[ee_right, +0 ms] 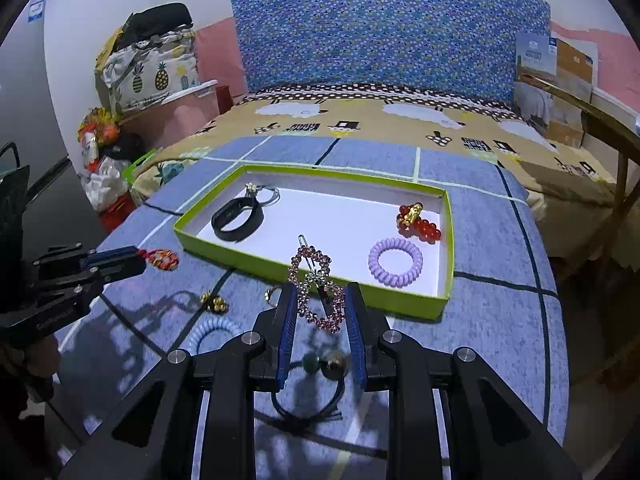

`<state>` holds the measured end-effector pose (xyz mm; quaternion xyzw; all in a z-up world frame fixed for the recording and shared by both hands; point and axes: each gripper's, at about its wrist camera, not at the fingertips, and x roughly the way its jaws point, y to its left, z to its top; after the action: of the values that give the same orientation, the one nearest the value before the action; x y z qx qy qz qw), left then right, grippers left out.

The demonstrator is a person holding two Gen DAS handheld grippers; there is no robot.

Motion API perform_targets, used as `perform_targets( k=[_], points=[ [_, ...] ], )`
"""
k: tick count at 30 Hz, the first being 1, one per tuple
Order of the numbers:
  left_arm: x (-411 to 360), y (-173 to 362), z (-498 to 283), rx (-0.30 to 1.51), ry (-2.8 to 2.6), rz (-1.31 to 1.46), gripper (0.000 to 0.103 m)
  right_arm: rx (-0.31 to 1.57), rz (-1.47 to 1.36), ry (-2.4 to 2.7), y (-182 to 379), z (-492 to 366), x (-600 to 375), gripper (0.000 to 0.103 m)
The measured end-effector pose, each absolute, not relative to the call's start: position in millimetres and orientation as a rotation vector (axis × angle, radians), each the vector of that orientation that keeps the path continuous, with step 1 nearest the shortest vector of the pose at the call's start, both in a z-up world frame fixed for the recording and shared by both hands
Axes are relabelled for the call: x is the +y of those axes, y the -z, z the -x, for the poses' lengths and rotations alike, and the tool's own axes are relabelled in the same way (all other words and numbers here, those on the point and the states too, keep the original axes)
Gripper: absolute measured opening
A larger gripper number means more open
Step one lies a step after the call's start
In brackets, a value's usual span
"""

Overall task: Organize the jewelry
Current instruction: 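Carry red tassel into green box with left tool while right tool drops pink hairpin there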

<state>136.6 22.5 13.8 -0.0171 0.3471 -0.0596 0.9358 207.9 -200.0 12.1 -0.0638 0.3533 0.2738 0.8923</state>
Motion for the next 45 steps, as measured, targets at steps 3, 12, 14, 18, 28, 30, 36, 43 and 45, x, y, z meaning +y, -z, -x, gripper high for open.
perform_targets(
  k=[3,12,14,18,28,30,36,43,45],
  points=[
    [23.6,-16.0,-152.8,0.713,0.119,0.041,0.01,0.736,0.121,-0.567,-13.0,-219.1,-196.7,0.025],
    [21.7,-21.5,-212.6,0.722,0.116,0.045,0.01,0.777,0.117,-0.543,-3.3,-268.0,-182.1,0.025],
    [20.8,-22.0,-228.9,0.727,0.109,0.04,0.01,0.787,0.122,-0.535,-0.2,-277.7,-178.8,0.025],
    [18.3,-19.9,-259.2,0.743,0.106,0.034,0.01,0.815,0.135,-0.52,8.7,-300.3,-172.0,0.025],
    [9.2,-0.2,-305.7,0.817,0.087,0.01,0.01,0.876,0.122,-0.477,25.4,-337.7,-170.8,0.025],
    [6.1,3.1,-311.2,0.83,0.084,0.002,0.01,0.885,0.126,-0.461,28.2,-341.2,-170.7,0.025],
    [-1.7,15.4,-322.9,0.88,0.058,-0.027,0.01,0.917,0.127,-0.43,36.5,-350.0,-173.7,0.025],
    [-2.7,18.3,-328.5,0.919,0.038,-0.025,0.011,0.916,0.129,-0.431,36.4,-351.3,-173.5,0.025],
    [-1.8,19.0,-329.5,0.926,0.037,-0.019,0.011,0.917,0.133,-0.429,36.6,-351.2,-173.4,0.025]
  ],
)
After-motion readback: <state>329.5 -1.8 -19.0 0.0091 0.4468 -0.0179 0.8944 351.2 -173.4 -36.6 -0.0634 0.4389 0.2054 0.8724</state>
